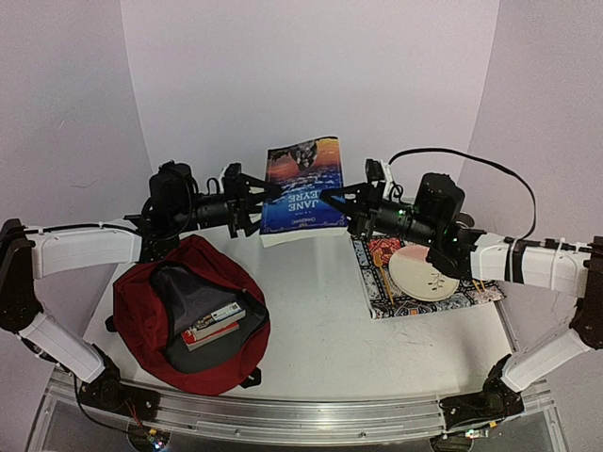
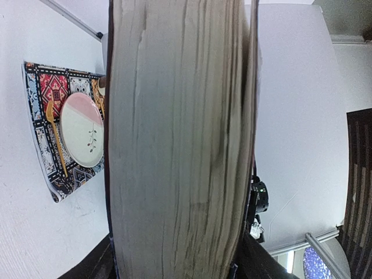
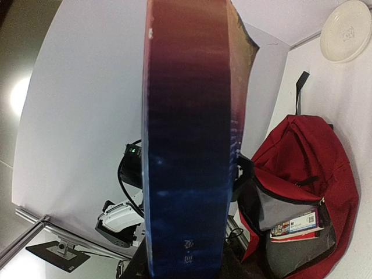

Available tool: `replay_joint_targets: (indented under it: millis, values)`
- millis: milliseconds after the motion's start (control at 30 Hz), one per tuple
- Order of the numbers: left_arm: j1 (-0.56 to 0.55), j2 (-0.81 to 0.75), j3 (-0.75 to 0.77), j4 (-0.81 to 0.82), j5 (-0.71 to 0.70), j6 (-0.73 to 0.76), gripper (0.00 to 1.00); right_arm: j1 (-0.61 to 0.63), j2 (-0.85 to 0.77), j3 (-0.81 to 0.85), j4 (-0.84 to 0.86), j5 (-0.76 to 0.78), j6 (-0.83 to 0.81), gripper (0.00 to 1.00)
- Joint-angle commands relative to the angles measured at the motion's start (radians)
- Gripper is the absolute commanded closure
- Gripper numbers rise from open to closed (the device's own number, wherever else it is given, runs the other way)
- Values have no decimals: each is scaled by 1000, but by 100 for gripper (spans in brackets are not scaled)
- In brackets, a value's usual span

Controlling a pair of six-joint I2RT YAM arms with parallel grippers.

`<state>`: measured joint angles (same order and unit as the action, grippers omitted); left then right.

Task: Pack the student bag
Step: Pass from the right arm to the left

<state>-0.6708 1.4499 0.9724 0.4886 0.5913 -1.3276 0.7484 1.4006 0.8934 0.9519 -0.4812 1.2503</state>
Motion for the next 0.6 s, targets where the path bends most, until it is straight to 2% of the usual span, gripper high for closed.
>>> replay_joint_targets:
  millis: [0,167,267,367,400,533,567]
  values:
    - [7,-46,27,40,-11,8,50,-4,-70,25,259,-14,-23,100]
    - [6,-59,37,44,-13,18,64,-4,-41,37,245,-27,-32,100]
    - [6,-61,40,46,-13,17,81,-4,-28,41,231,-27,-35,97]
    - [7,-75,31,50,-47,7,99,-3,-28,42,199,-10,-49,84]
    - [7,-84,25,51,-63,0,100,0,-31,43,182,2,-61,80]
    - [5,-122,-4,61,-163,-24,100,31,-63,18,113,106,-98,52]
    - [5,-134,-16,66,-194,-31,100,40,-73,7,102,143,-99,48]
